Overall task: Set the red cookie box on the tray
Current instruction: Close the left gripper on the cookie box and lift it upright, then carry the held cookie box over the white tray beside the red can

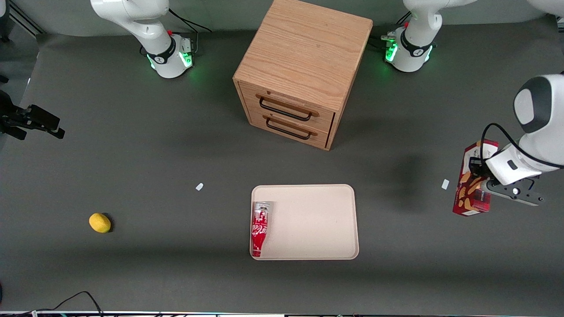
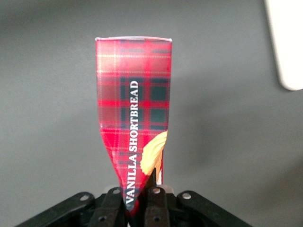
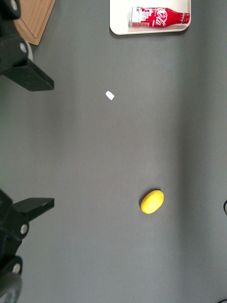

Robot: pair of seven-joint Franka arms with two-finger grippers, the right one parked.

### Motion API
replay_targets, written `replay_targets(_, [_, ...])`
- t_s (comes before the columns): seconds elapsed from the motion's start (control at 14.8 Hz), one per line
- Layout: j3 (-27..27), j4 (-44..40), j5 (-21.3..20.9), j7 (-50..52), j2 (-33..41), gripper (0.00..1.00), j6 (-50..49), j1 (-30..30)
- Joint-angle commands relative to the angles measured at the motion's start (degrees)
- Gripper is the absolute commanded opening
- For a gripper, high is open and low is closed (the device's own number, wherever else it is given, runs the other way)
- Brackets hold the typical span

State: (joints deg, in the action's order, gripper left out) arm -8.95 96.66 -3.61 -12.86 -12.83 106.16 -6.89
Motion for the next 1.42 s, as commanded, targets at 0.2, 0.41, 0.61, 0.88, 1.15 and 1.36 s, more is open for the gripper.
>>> replay_targets(0.2, [-5.98,-12.81,2.81,21.0,-2.81,0.0,-10.72,3.97])
replay_targets(0.41, [-6.69,-19.73,2.73,31.72,-9.82,0.0,-9.4,9.33])
replay_targets(0.61, [-6.69,-23.18,2.2,39.39,-16.25,0.0,-2.49,13.73])
replay_targets(0.88, [-6.6,-23.19,-3.5,44.14,-23.36,0.0,6.32,17.34])
replay_targets(1.15, [-6.16,-23.1,-8.33,46.43,-31.1,0.0,13.35,20.77])
replay_targets(1.36, [-5.64,-23.1,-8.7,46.35,-33.4,0.0,16.09,21.39])
